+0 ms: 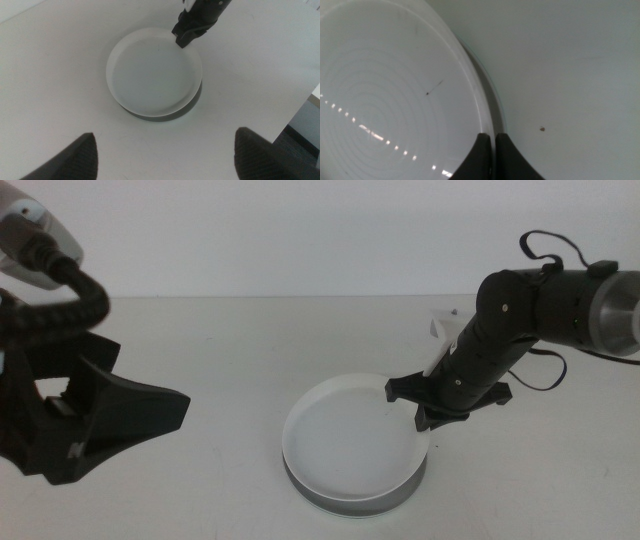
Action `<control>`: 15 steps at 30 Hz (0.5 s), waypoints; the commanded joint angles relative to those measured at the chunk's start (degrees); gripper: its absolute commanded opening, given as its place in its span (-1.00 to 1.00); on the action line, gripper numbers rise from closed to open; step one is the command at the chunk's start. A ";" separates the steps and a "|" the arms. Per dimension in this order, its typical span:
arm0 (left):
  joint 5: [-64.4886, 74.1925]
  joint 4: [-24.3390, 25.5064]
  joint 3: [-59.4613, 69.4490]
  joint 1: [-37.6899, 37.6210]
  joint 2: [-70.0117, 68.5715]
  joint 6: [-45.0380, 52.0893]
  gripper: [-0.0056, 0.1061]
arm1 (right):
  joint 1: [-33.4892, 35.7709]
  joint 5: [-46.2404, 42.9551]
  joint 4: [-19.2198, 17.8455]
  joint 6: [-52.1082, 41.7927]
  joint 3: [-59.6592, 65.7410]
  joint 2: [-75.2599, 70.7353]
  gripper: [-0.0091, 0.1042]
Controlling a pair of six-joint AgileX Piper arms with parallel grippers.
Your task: Stack the three bowls on top of each other.
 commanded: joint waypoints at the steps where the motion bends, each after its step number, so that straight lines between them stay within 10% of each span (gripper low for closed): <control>1: -2.97 -1.98 -1.47 -0.05 -0.38 -0.20 0.98 | 0.11 -1.85 1.32 -0.23 -1.33 -2.44 -0.86; 7: -2.97 -1.98 -1.47 -0.05 -0.38 -0.20 0.98 | 0.11 -1.88 1.32 -0.45 -1.33 -2.38 -0.64; 15: -2.97 -1.98 -1.47 -0.05 -0.38 -0.20 0.98 | 0.04 6.20 1.26 -1.25 -6.31 -2.61 0.26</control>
